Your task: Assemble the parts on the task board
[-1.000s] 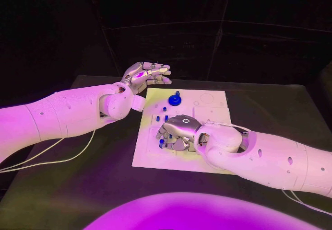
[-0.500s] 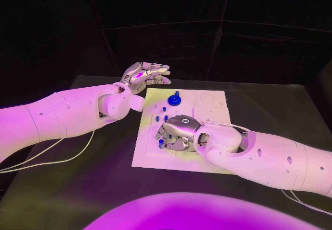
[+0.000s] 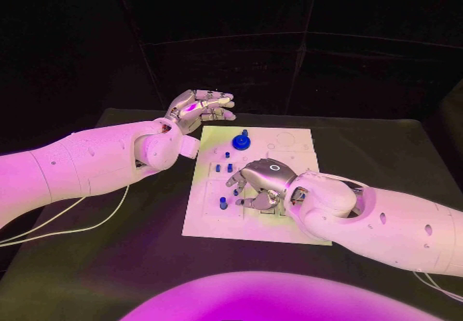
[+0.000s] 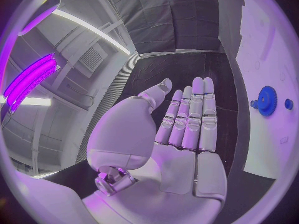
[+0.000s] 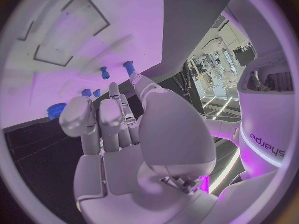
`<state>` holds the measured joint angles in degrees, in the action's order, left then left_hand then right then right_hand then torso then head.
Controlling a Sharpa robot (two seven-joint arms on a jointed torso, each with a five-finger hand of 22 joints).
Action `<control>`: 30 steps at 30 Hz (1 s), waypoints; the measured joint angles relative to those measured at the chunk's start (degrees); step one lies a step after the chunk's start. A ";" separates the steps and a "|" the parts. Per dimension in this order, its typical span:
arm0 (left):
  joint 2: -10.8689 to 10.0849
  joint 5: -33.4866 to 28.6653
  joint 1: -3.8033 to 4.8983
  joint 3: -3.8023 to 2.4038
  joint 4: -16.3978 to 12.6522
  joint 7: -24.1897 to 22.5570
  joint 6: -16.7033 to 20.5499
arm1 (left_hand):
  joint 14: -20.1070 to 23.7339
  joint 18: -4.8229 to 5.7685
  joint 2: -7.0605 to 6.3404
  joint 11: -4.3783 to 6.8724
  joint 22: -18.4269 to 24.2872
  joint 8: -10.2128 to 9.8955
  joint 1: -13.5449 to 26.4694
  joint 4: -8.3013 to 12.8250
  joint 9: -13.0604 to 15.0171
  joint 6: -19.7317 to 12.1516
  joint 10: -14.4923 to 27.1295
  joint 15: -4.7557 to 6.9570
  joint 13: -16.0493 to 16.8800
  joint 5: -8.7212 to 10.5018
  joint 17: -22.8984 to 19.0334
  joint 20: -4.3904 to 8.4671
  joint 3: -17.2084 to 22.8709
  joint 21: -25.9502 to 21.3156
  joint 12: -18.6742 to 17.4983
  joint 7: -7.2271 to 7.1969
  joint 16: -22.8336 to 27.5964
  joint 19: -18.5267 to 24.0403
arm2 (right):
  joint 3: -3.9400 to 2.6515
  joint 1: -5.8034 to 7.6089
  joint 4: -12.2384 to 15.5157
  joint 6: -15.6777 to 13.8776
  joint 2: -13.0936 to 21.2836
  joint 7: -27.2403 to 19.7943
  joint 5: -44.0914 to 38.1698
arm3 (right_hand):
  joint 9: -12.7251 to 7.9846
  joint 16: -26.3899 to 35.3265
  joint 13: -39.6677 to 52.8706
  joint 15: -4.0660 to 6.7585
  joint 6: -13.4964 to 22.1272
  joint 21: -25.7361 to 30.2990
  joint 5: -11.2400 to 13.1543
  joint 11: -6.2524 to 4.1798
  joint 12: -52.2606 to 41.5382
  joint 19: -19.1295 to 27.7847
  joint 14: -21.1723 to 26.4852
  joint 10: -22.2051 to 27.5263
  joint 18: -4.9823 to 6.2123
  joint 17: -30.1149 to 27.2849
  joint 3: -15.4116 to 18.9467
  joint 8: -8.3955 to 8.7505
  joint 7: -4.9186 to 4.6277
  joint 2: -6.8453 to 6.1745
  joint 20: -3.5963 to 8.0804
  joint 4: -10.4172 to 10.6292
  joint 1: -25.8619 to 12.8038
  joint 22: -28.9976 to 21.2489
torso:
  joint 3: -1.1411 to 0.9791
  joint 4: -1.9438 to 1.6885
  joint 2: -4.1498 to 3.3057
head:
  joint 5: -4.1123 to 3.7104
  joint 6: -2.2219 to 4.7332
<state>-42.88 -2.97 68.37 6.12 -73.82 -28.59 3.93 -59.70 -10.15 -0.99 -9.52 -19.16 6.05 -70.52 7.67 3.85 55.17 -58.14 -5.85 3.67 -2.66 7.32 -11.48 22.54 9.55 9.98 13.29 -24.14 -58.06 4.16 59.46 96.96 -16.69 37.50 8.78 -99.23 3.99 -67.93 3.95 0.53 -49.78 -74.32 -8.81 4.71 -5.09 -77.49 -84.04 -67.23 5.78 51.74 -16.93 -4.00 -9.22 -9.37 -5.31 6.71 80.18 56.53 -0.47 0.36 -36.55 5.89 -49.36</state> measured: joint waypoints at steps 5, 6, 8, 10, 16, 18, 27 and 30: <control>-0.09 0.01 0.00 0.00 0.03 0.03 0.00 | 0.00 0.00 0.00 0.00 0.00 0.00 0.00 0.00 0.00 0.00 0.00 0.00 0.00 0.00 0.00 0.00 0.00 0.00 0.00 0.00 0.00 0.00 | -0.15 1.90 3.05 -3.02 5.30 0.66 3.66 | 0.77 -1.43 1.23 0.00 -4.68 -0.81 0.00 -0.11 -2.45 -0.59 0.00 -4.33 0.00 2.05 0.96 -2.15 -0.05 0.53 -0.66 0.97 -0.52 1.77 | 0.01 0.11 0.05 | -0.71 0.48; -0.11 0.01 0.00 0.00 0.03 0.04 0.00 | 0.00 0.00 0.00 0.00 0.00 0.00 0.00 0.00 0.00 0.00 0.00 0.00 0.00 0.00 0.00 0.00 0.00 0.00 0.00 0.00 0.00 0.00 | -0.23 2.37 3.82 -3.51 6.85 0.96 5.46 | 1.00 -3.07 2.12 0.01 -6.20 -1.88 -0.24 -0.76 -3.92 -1.62 0.01 -6.62 0.00 4.45 1.66 -2.98 0.42 0.73 -0.27 1.66 -1.65 3.72 | 0.02 0.14 0.08 | -0.99 0.59; -0.13 0.01 0.00 0.00 0.03 0.06 0.00 | 0.00 0.00 0.00 0.00 0.00 0.00 0.00 0.00 0.00 0.00 0.00 0.00 0.00 0.00 0.00 0.00 0.00 0.00 0.00 0.00 0.00 0.00 | -0.26 2.92 4.67 -3.94 9.36 1.59 8.62 | 1.22 -5.85 3.24 0.55 -7.63 -3.12 -0.90 -1.43 -5.45 -2.55 0.09 -8.72 0.00 8.82 2.44 -3.83 1.08 0.99 0.22 2.68 -2.96 5.99 | 0.08 0.18 0.13 | -1.79 0.86; -0.15 0.01 0.00 0.00 0.03 0.07 0.00 | 0.00 0.00 0.00 0.00 0.00 0.00 0.00 0.00 0.00 0.00 0.00 0.00 0.00 0.00 0.00 0.00 0.00 0.00 0.00 0.00 0.00 0.00 | -0.25 3.24 5.25 -4.02 12.06 2.56 12.15 | 1.51 -7.37 4.70 1.26 -9.14 -3.73 -2.30 -2.24 -7.28 -3.09 0.05 -11.14 0.00 10.98 3.25 -4.83 1.86 0.86 0.76 3.60 -3.69 7.03 | 0.17 0.25 0.19 | -2.68 1.13; -0.15 0.01 0.00 0.03 0.14 0.09 0.00 | 0.00 0.00 0.81 -0.01 0.32 0.00 0.05 -0.18 0.00 0.00 0.01 0.00 0.00 0.00 -0.09 -0.21 0.18 -0.22 0.26 0.00 0.32 -0.21 | -0.14 3.53 5.93 -3.88 17.65 6.59 20.22 | 2.60 -8.30 12.07 2.59 -11.33 -4.22 -8.07 -3.62 -14.16 -3.76 0.07 -14.01 0.00 11.91 8.15 -7.17 3.57 0.88 2.14 5.29 -6.26 8.10 | 0.40 0.79 0.35 | -5.59 1.78; -0.18 0.01 0.00 0.04 0.16 0.10 0.00 | 0.00 -0.01 1.37 -0.21 0.48 0.22 0.16 -0.49 0.00 0.00 0.21 0.00 0.00 0.00 -0.18 -0.21 0.02 -0.23 0.26 0.00 0.40 -0.20 | -0.12 3.50 6.10 -3.71 19.20 8.37 21.50 | 3.07 -8.80 16.02 2.67 -11.32 -4.58 -9.64 -4.28 -17.31 -3.80 -0.01 -13.17 -0.04 12.53 10.36 -7.87 3.57 1.01 2.18 6.07 -7.07 8.57 | 0.42 1.04 0.39 | -6.32 1.92; -0.29 0.01 -0.01 0.10 0.21 0.09 -0.15 | 0.00 0.00 5.60 -0.40 1.89 0.22 5.26 -6.55 0.00 -1.21 1.25 -0.42 0.05 0.00 -0.44 -0.62 -0.47 -1.09 0.89 0.04 0.63 -0.22 | -0.03 2.35 7.57 -2.02 22.34 16.23 19.61 | 5.54 -10.08 40.34 2.88 -9.06 -4.88 -10.05 -4.10 -37.39 -4.01 0.20 -9.20 -0.93 14.41 18.46 -11.44 3.90 2.82 2.38 9.72 -7.75 9.63 | 0.35 1.78 0.61 | -8.19 2.02; -0.38 0.01 -0.01 0.16 0.18 0.08 -0.30 | 0.00 0.00 6.17 -0.41 2.31 0.22 6.05 -7.55 0.00 -1.44 1.65 -0.42 0.07 0.00 -0.47 -0.62 -0.05 -1.31 1.28 0.20 0.63 -0.22 | -0.03 1.88 7.91 -1.56 22.42 18.17 18.39 | 6.02 -10.27 43.74 2.88 -8.67 -4.88 -10.17 -4.10 -40.08 -4.01 0.20 -9.20 -0.93 14.68 19.89 -12.14 3.87 3.16 2.38 9.75 -7.91 9.74 | 0.32 1.79 0.61 | -8.32 1.99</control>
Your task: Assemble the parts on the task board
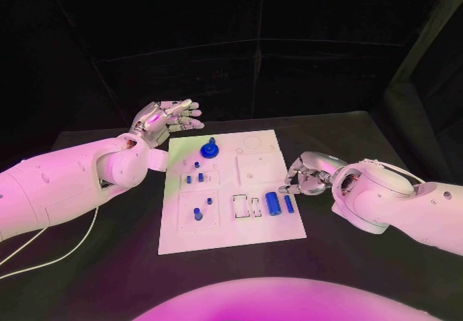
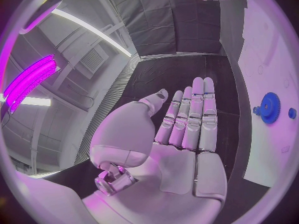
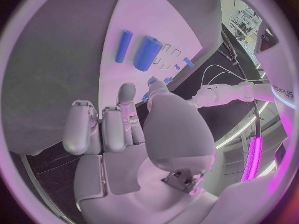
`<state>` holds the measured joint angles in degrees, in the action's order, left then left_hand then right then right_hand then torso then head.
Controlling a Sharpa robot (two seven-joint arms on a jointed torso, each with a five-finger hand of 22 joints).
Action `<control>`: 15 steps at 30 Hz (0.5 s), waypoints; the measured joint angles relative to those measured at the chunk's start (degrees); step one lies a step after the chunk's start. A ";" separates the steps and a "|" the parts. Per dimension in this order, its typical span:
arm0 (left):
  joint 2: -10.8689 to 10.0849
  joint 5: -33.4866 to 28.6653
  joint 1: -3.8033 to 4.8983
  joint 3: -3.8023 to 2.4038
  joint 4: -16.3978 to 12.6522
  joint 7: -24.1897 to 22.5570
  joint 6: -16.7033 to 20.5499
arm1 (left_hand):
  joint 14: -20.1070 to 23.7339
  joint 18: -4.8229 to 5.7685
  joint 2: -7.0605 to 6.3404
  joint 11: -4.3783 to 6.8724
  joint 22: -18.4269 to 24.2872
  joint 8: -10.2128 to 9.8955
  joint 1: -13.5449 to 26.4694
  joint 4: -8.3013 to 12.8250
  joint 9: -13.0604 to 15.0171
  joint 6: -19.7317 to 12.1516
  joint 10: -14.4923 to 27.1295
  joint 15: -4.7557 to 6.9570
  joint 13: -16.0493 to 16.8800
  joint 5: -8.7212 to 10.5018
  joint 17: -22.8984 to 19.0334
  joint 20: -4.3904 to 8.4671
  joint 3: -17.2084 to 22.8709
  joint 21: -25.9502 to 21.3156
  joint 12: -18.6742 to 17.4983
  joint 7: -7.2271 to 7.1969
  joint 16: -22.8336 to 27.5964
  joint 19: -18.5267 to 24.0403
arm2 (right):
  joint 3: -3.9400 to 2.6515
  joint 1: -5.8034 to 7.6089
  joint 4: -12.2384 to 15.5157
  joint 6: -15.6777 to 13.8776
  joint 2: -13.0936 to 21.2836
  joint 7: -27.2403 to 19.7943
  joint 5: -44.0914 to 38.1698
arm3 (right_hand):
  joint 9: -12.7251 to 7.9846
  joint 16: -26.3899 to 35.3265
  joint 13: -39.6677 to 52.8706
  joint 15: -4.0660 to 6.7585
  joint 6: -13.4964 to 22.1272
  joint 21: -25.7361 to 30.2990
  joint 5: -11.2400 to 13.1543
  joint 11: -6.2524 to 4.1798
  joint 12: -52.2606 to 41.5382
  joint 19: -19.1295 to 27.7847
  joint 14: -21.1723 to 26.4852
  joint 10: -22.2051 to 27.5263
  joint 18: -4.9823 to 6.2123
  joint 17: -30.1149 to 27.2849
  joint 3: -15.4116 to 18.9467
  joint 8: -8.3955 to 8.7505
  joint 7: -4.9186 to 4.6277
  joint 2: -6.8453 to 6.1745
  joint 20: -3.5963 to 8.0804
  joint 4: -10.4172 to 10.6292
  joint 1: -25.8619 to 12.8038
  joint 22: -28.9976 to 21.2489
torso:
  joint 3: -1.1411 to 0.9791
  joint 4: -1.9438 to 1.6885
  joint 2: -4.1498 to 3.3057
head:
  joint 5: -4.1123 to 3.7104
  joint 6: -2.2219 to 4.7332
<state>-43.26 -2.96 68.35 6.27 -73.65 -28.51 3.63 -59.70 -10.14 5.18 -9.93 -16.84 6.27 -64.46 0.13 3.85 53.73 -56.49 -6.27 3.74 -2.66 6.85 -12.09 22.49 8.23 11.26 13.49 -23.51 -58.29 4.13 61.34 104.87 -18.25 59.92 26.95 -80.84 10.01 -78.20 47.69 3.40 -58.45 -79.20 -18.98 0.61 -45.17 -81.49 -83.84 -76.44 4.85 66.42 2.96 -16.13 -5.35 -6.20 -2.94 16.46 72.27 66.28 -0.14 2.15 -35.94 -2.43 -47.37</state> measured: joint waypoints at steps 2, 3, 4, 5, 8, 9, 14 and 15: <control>-0.02 0.00 -0.02 0.03 -0.02 -0.03 -0.09 | 0.00 0.00 0.14 -0.04 0.21 0.00 0.28 -0.47 0.00 -0.05 0.04 0.00 0.00 0.00 0.00 -0.20 0.14 -0.14 0.00 -0.05 0.23 -0.20 | 0.00 -0.47 0.15 0.27 -0.11 1.06 -0.68 | 0.30 0.00 1.40 0.00 0.33 0.00 0.00 -0.09 -1.01 0.00 0.00 0.09 0.01 0.11 0.83 -0.35 0.21 0.12 0.00 0.06 -0.12 0.02 | 0.01 -0.01 0.00 | -0.01 -0.02; -0.02 0.00 -0.02 0.05 -0.03 -0.03 -0.14 | 0.00 0.00 0.03 -0.21 0.30 0.00 0.48 -0.46 0.00 -0.37 0.21 0.00 0.00 0.00 -0.06 -0.26 0.13 -0.14 0.08 -0.04 0.24 -0.14 | 0.00 -0.66 0.17 0.40 -0.24 1.43 -0.94 | 0.42 0.00 2.01 0.00 0.33 0.00 0.00 -0.20 -1.45 0.00 0.00 0.20 0.00 0.12 1.20 -0.50 0.21 0.27 0.00 0.08 -0.27 0.09 | 0.02 -0.01 0.00 | -0.02 -0.03; -0.02 0.00 -0.02 0.05 -0.04 -0.04 -0.20 | 0.00 0.00 0.03 -0.21 0.33 0.00 0.48 -0.63 0.00 -0.41 0.21 0.00 0.00 0.00 -0.06 -0.39 0.29 -0.14 0.28 0.01 0.24 -0.02 | 0.01 -0.83 0.17 0.53 -0.41 1.74 -1.20 | 0.56 -0.20 2.55 0.00 0.33 0.00 0.00 -0.20 -1.81 0.00 0.00 0.20 0.00 0.20 1.61 -0.80 0.21 0.68 0.00 0.13 -0.68 0.15 | 0.02 -0.01 0.00 | -0.02 -0.03; -0.02 0.00 -0.02 0.06 -0.04 -0.05 -0.25 | 0.03 0.00 0.03 -0.21 0.36 0.00 0.48 -0.63 0.00 -0.41 0.21 -0.03 0.00 0.00 -0.06 -0.39 0.29 -0.14 0.28 0.01 0.24 -0.01 | 0.01 -1.01 0.17 0.66 -0.62 2.01 -1.45 | 0.77 -0.27 3.19 0.00 0.67 -0.02 0.00 0.00 -2.15 0.00 0.00 0.41 0.01 0.23 2.24 -0.95 0.13 1.16 0.00 0.16 -1.17 0.25 | 0.04 -0.02 0.00 | -0.02 -0.03; -0.04 0.00 -0.05 0.09 -0.06 -0.07 -0.43 | 0.21 0.01 0.33 -0.13 0.55 0.00 0.78 -0.90 0.00 -0.41 0.53 -0.21 0.00 0.00 -0.06 -0.40 0.57 -0.14 0.28 0.01 0.24 -0.01 | 0.01 -1.59 0.16 1.10 -1.40 2.68 -2.27 | 1.15 -0.28 4.28 0.00 0.74 -0.39 0.00 0.00 -2.75 0.00 0.00 0.40 0.01 0.29 3.42 -1.33 0.20 1.00 0.00 0.25 -1.98 0.39 | 0.09 -0.04 0.00 | -0.05 0.04; -0.05 0.00 -0.06 0.10 -0.07 -0.08 -0.50 | 0.21 0.01 0.32 -0.21 0.58 0.00 0.77 -0.94 0.00 -0.41 0.61 -0.21 0.00 0.00 -0.06 -0.40 0.60 -0.14 0.28 0.01 0.24 -0.01 | 0.02 -1.77 0.11 1.25 -1.67 2.85 -2.55 | 1.23 -0.27 4.62 0.00 0.90 -0.39 0.00 0.00 -2.97 0.00 0.00 0.41 0.01 0.34 3.77 -1.54 0.10 1.09 0.00 0.23 -2.38 0.39 | 0.09 -0.05 0.00 | -0.05 0.05; -0.16 0.00 -0.07 0.11 -0.07 -0.14 -0.77 | 0.21 0.00 0.26 -0.22 0.88 0.00 1.32 -1.41 0.00 -0.64 0.63 -0.21 0.05 0.00 -0.06 -0.39 0.76 -0.44 0.62 0.20 0.24 -0.01 | 0.03 -2.26 -0.20 1.64 -2.58 3.27 -3.42 | 1.88 -0.63 7.67 0.00 1.34 -0.40 2.62 0.00 -5.54 0.00 0.00 0.40 0.02 0.69 5.64 -2.46 0.35 0.83 0.00 0.29 -3.97 0.55 | 0.15 -0.05 0.00 | -0.02 -0.11; -0.19 0.00 -0.07 0.11 -0.07 -0.15 -0.81 | 0.21 0.00 0.09 -0.40 0.88 0.00 1.48 -1.41 0.00 -0.83 0.81 -0.21 0.05 0.00 -0.06 -0.40 0.76 -0.44 0.62 0.01 0.24 -0.01 | 0.03 -2.35 -0.26 1.68 -2.75 3.30 -3.55 | 2.03 -0.66 8.49 0.00 1.56 -0.40 3.27 -0.02 -6.31 0.00 0.00 0.38 0.01 0.80 5.89 -2.50 0.23 0.96 0.00 0.36 -4.31 0.59 | 0.16 -0.05 0.00 | -0.02 -0.16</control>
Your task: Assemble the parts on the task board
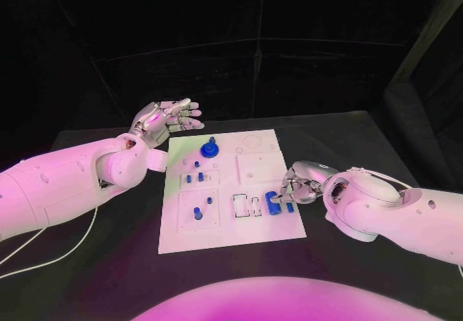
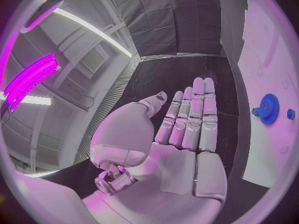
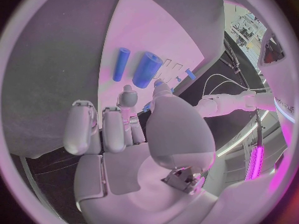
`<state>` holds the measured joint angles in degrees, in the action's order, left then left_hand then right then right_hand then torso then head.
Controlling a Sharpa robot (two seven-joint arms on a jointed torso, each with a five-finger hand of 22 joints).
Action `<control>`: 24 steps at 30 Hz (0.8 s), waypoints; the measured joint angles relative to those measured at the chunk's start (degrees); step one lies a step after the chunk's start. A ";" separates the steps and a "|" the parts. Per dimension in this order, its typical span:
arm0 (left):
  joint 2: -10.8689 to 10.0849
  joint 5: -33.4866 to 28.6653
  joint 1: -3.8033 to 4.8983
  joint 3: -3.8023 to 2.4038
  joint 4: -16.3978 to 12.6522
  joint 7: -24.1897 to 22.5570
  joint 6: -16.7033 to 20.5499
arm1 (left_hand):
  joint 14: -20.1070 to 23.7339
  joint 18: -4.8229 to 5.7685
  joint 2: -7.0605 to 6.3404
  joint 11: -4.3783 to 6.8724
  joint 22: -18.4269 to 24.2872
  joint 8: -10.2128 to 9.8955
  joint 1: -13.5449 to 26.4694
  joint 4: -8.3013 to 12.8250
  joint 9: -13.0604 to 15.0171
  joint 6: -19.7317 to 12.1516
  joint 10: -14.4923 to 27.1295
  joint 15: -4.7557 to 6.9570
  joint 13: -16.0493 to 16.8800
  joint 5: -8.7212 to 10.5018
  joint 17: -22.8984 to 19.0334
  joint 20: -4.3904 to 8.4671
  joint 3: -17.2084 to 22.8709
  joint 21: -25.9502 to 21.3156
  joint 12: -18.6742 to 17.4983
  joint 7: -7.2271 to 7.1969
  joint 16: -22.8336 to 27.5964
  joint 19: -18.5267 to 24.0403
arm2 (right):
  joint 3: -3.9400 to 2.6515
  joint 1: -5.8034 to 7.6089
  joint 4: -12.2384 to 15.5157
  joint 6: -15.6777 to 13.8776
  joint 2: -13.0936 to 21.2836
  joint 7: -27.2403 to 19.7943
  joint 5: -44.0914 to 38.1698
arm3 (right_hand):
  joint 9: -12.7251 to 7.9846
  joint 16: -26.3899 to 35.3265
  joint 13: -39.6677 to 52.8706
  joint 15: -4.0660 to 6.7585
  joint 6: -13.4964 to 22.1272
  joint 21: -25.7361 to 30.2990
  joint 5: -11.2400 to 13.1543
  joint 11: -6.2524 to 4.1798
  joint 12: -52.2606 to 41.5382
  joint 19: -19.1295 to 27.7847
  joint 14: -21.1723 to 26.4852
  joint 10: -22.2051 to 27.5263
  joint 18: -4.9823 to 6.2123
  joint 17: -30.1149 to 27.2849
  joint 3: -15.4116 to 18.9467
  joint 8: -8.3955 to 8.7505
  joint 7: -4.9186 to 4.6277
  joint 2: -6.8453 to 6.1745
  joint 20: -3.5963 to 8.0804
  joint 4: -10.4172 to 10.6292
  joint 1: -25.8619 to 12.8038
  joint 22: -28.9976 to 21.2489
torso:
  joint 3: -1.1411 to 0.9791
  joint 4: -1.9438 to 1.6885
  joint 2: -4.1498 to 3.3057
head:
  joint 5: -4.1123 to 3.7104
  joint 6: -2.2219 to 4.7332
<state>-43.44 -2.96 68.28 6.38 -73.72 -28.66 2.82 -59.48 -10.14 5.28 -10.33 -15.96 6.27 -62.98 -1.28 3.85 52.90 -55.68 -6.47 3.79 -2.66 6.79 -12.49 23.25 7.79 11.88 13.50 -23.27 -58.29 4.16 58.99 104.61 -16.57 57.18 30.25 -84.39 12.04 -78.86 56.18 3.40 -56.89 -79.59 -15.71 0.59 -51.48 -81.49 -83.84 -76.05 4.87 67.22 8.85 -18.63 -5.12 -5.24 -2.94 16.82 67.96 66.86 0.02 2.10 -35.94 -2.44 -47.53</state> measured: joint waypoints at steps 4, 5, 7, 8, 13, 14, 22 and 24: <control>-0.05 0.00 -0.02 0.00 0.00 -0.05 -0.18 | 0.00 0.00 -0.55 0.20 0.26 0.25 0.55 -0.15 0.00 0.01 0.21 0.00 0.03 0.00 0.00 0.00 -0.15 0.00 0.33 0.01 0.00 0.00 | -0.01 -0.43 -0.08 0.05 -0.58 0.09 -0.51 | 0.30 -0.35 2.45 0.00 0.01 0.00 0.73 -0.08 -2.46 0.00 0.00 -0.93 0.00 0.75 0.10 -0.31 -0.01 0.06 0.00 -0.03 -0.05 0.02 | 0.02 0.02 0.00 | -0.15 -0.04; -0.06 0.00 -0.02 0.00 0.00 -0.06 -0.22 | 0.00 0.00 -0.74 0.20 0.32 0.38 0.74 -0.15 0.00 0.01 0.21 0.00 0.06 0.00 0.00 0.00 -0.15 0.00 0.33 0.01 0.00 0.00 | -0.01 -0.52 -0.09 0.06 -0.71 0.10 -0.63 | 0.36 -0.35 2.81 0.00 0.01 0.00 0.73 -0.08 -2.84 0.00 0.00 -0.94 0.00 0.84 0.28 -0.31 -0.01 -0.02 0.00 0.07 -0.13 0.02 | 0.02 0.03 0.00 | -0.16 -0.07; -0.06 0.00 -0.02 0.00 0.00 -0.07 -0.30 | 0.00 0.00 -0.73 0.20 0.41 0.39 0.73 -0.30 0.00 0.01 0.21 0.00 0.05 0.00 0.00 0.00 -0.30 0.00 0.33 0.01 0.00 0.00 | -0.01 -0.71 -0.17 0.07 -1.06 0.12 -0.91 | 0.41 -0.35 3.30 0.00 0.01 0.00 0.93 -0.15 -3.26 0.00 0.00 -1.01 0.00 0.95 0.41 -0.52 -0.01 -0.17 0.00 -0.04 -0.28 0.02 | 0.02 0.06 0.01 | -0.16 -0.13; -0.06 0.00 -0.02 0.01 0.00 -0.08 -0.33 | 0.00 0.00 -0.74 0.20 0.44 0.39 0.73 -0.30 0.00 0.01 0.21 0.00 0.06 0.00 0.00 0.00 -0.30 0.00 0.55 0.01 0.00 0.00 | -0.01 -0.77 -0.22 0.10 -1.22 0.13 -1.03 | 0.47 -0.55 3.60 0.00 0.01 0.00 0.93 -0.28 -3.61 0.00 0.00 -1.14 0.00 1.05 0.41 -0.51 -0.01 -0.17 0.00 -0.04 -0.28 0.02 | 0.02 0.07 0.01 | -0.17 -0.14; -0.06 0.00 -0.02 0.01 0.00 -0.11 -0.47 | 0.00 0.00 -0.97 0.20 0.49 0.39 0.95 -0.30 0.00 0.01 0.21 0.00 0.05 0.00 0.01 -0.20 -0.30 0.00 0.55 0.01 0.00 -0.20 | -0.01 -0.99 -0.72 0.55 -1.89 0.31 -1.66 | 0.58 -0.67 4.25 0.00 0.01 0.00 0.92 -0.08 -4.21 0.00 0.00 -1.34 0.01 1.38 0.41 -0.51 -0.01 -0.17 0.00 -0.03 -0.28 0.10 | 0.01 0.07 0.01 | -0.17 -0.17; -0.06 0.00 -0.02 0.01 0.00 -0.11 -0.50 | 0.00 0.01 -1.17 0.20 0.49 0.39 0.76 -0.30 0.00 0.01 0.21 0.00 0.05 0.00 0.01 -0.20 -0.30 0.00 0.55 0.01 0.00 -0.20 | -0.01 -1.06 -0.88 0.71 -2.02 0.39 -1.79 | 0.58 -0.67 4.36 0.00 0.08 0.00 0.93 -0.08 -4.21 0.00 0.00 -1.34 0.01 1.49 0.41 -0.73 0.05 -0.17 0.00 -0.03 -0.28 0.13 | 0.01 0.08 0.01 | -0.17 -0.18; -0.08 0.00 -0.02 0.01 -0.01 -0.14 -0.67 | 0.00 0.01 -1.22 0.08 0.58 0.39 0.71 -0.13 0.00 0.02 0.34 0.00 0.05 0.00 0.01 -0.20 -0.48 0.00 0.57 0.01 0.00 -0.20 | -0.12 -1.68 -1.98 2.35 -3.22 1.25 -3.00 | 0.85 -0.95 4.77 0.00 0.22 0.00 0.92 -0.08 -4.59 -0.21 0.00 -1.34 0.01 1.75 0.41 -0.91 0.19 -0.17 0.20 -0.03 -0.28 0.25 | -0.01 0.08 -0.02 | -0.12 -0.36; -0.08 0.00 -0.02 0.01 -0.02 -0.14 -0.71 | 0.00 0.01 -1.22 -0.01 0.58 0.39 0.71 -0.13 0.00 0.01 0.42 0.00 0.05 0.00 0.01 -0.20 -0.48 0.00 0.77 0.01 0.00 -0.20 | -0.23 -1.73 -2.17 2.59 -3.48 1.42 -3.32 | 0.94 -0.95 5.05 -0.01 0.21 0.00 0.92 -0.08 -4.81 -0.21 0.00 -1.34 0.01 1.83 0.41 -1.00 0.19 -0.17 0.20 -0.03 -0.28 0.37 | -0.01 0.08 -0.03 | -0.12 -0.45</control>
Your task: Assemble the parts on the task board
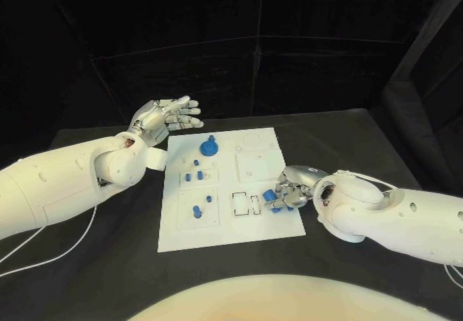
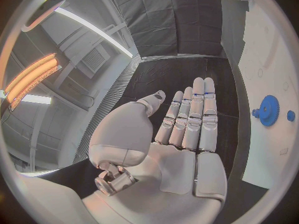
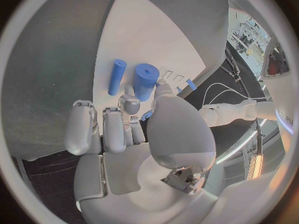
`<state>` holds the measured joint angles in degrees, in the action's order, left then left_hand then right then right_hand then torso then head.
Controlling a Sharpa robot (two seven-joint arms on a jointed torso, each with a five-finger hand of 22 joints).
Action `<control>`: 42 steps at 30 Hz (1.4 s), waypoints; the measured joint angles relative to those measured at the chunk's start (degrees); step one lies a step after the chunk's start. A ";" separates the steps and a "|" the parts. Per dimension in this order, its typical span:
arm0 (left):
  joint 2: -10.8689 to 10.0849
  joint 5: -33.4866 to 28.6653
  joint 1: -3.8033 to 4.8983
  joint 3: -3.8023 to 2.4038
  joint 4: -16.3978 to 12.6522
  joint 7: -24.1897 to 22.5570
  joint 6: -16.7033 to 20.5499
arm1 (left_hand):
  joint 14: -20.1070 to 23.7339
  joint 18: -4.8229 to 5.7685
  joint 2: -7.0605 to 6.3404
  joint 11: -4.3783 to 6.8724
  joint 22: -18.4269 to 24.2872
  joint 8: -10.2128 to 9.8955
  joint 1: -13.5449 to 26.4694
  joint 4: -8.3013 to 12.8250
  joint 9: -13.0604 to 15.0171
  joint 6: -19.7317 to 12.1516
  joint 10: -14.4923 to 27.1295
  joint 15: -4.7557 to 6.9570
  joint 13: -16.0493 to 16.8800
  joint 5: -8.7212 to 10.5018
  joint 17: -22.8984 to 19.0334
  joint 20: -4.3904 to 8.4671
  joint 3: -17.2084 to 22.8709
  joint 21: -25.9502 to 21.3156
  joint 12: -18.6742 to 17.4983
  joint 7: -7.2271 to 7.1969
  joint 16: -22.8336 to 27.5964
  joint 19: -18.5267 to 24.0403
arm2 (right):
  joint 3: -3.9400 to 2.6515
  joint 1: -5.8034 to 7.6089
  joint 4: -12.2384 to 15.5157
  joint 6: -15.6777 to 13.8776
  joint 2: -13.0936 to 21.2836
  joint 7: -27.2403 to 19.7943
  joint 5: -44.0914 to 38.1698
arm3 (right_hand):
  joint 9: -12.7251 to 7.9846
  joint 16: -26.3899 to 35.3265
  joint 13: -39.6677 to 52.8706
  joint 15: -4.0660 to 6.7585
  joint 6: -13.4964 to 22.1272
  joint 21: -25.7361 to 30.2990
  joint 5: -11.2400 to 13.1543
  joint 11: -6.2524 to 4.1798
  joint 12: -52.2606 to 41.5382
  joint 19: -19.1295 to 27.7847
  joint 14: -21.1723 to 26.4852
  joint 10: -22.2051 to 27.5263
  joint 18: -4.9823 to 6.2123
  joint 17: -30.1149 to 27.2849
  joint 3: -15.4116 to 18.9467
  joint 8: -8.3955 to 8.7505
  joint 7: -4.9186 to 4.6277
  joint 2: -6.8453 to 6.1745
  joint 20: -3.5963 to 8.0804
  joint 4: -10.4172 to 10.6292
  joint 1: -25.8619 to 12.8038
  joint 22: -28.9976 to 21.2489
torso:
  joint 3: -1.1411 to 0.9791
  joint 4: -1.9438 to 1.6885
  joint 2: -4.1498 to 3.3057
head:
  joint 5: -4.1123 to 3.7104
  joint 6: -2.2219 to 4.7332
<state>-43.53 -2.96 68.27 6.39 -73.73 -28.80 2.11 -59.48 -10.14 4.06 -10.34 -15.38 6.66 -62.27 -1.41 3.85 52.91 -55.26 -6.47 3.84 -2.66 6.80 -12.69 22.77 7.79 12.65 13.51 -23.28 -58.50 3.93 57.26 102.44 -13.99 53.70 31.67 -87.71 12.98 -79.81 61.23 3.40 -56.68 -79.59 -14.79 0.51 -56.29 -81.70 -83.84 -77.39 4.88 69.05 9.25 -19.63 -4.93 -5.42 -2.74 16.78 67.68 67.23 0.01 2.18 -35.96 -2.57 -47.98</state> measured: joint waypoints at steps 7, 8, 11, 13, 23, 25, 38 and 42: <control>0.00 0.00 0.00 0.00 0.00 -0.01 -0.18 | 0.00 0.00 -0.23 0.00 0.06 0.00 0.23 0.00 0.00 0.00 0.00 0.00 0.00 0.00 -0.05 0.00 0.00 0.00 0.00 0.00 0.00 0.00 | -0.28 -0.40 -0.52 0.40 -1.25 0.21 -1.07 | 0.64 -0.41 1.09 0.00 0.39 0.00 -2.09 0.00 -0.65 0.00 0.00 0.00 0.00 0.59 0.00 -0.80 0.01 1.57 0.00 0.00 1.58 0.07 | 0.01 0.00 0.01 | -0.16 -0.05; 0.00 0.00 0.00 0.00 0.00 -0.01 -0.21 | 0.00 0.00 -0.23 0.00 0.05 0.00 0.23 0.00 0.00 0.00 0.00 0.00 0.00 0.00 -0.05 0.00 0.00 0.00 0.00 0.00 0.00 0.00 | -0.29 -0.43 -0.52 0.35 -1.29 0.21 -1.18 | 0.80 -0.56 1.28 0.00 0.39 0.00 -2.44 0.00 -0.74 0.00 0.00 0.00 0.00 0.75 0.00 -0.82 0.01 1.79 0.00 0.00 1.79 0.09 | 0.01 0.00 0.01 | -0.19 -0.05; -0.02 0.00 0.00 0.00 -0.05 -0.01 -0.30 | 0.21 0.00 -0.23 0.00 0.10 0.00 0.23 0.00 0.00 0.00 0.00 -0.21 0.00 0.00 -0.05 0.00 0.00 0.00 0.00 0.00 0.00 0.00 | -0.27 -0.64 -0.36 -0.37 -1.15 0.00 -1.38 | 0.96 -1.41 2.54 0.13 0.36 -0.45 -6.12 -0.42 -2.02 -0.01 -0.13 -0.44 0.00 2.24 -0.14 -1.08 0.03 2.66 0.01 -0.15 2.67 0.52 | 0.01 -0.01 0.02 | -0.20 -0.09; -0.10 0.00 0.00 0.00 -0.06 -0.01 -0.35 | 0.21 0.00 -0.23 0.00 0.10 0.00 0.23 0.00 0.00 0.00 0.00 -0.20 0.00 0.00 -0.05 0.00 0.00 0.00 0.00 0.00 0.00 0.00 | -0.12 -0.84 0.03 -1.27 -0.71 -0.32 -1.37 | 1.27 -2.43 3.82 0.20 0.00 -0.73 -9.19 -0.62 -3.40 -0.31 -0.20 -1.24 0.00 4.24 -0.33 -1.46 0.64 3.44 0.31 -0.34 3.45 1.13 | 0.01 -0.01 0.03 | -0.12 -0.14; -0.18 0.00 0.00 0.00 -0.06 -0.01 -0.55 | 0.21 0.00 -0.23 0.00 0.10 0.00 0.23 0.00 0.00 0.00 0.00 -0.20 -0.01 0.00 -0.04 0.00 0.01 0.00 0.00 0.00 0.00 0.00 | 0.18 -1.33 2.62 -9.36 1.58 -1.69 1.55 | 1.99 -2.73 4.68 0.61 -0.43 -0.78 -14.65 -0.83 -3.83 -0.52 -0.20 -1.45 0.00 5.39 -0.35 -1.30 0.63 5.04 0.52 -0.36 5.05 1.53 | 0.05 -0.02 0.11 | 0.14 -0.09; -0.17 0.00 0.00 0.00 -0.07 -0.01 -0.62 | 0.21 0.00 -0.23 0.00 0.10 0.00 0.23 0.00 0.00 0.00 0.00 -0.20 -0.01 0.00 -0.04 0.00 0.01 0.00 0.00 0.00 0.00 0.00 | 0.16 -1.29 3.09 -10.72 1.86 -1.90 3.02 | 2.00 -2.73 4.68 0.61 -0.43 -0.78 -14.86 -0.83 -3.83 -0.52 -0.20 -1.44 0.00 5.39 -0.35 -1.21 0.63 5.15 0.52 -0.36 5.17 1.54 | 0.08 -0.05 0.12 | 0.14 -0.08; -0.11 0.00 -0.01 0.01 -0.12 0.10 -0.96 | 0.21 0.00 -0.22 0.00 0.09 0.00 0.23 0.00 0.00 0.01 -0.01 -0.20 0.04 0.00 -0.04 0.00 0.01 0.00 0.00 0.00 0.00 0.00 | 0.14 -1.27 3.17 -12.44 -1.36 -2.66 10.79 | 2.05 -3.05 4.87 0.61 -0.66 -0.79 -15.00 -0.93 -3.71 -0.52 -0.20 -1.55 0.00 5.91 -0.33 -1.38 0.40 5.52 0.52 -0.34 5.54 1.76 | 0.10 -0.08 0.04 | 0.48 -0.03; -0.02 0.01 -0.01 0.01 -0.09 0.10 -1.02 | 0.21 0.00 -0.23 0.00 0.09 0.00 0.23 0.00 0.00 0.01 -0.01 -0.20 0.03 0.00 -0.04 0.00 0.01 0.00 0.00 0.00 0.00 0.00 | 0.13 -1.26 2.82 -10.84 -2.94 -2.65 12.30 | 2.06 -3.31 4.92 0.75 -1.14 -1.02 -13.18 -1.23 -3.39 -0.72 -0.09 -1.85 0.00 5.91 0.10 -2.29 -0.07 6.17 0.72 -0.23 4.89 1.96 | 0.09 -0.08 0.03 | 0.64 -0.06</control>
<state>-43.55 -2.95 68.25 6.40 -73.82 -28.70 1.08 -59.28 -10.13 3.83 -10.33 -15.29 6.66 -62.04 -1.42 3.85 52.92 -55.27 -6.68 3.87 -2.67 6.76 -12.69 22.78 7.79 12.64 13.51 -23.28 -58.50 4.06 56.00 105.26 -24.82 50.76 29.02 -75.40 15.04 -83.11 66.15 4.15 -57.82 -80.61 -27.97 -0.72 -59.68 -82.42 -83.93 -79.24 4.88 74.96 9.35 -21.91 -5.00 0.75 -2.02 16.55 72.57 69.19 0.10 2.10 -35.94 -1.92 -48.04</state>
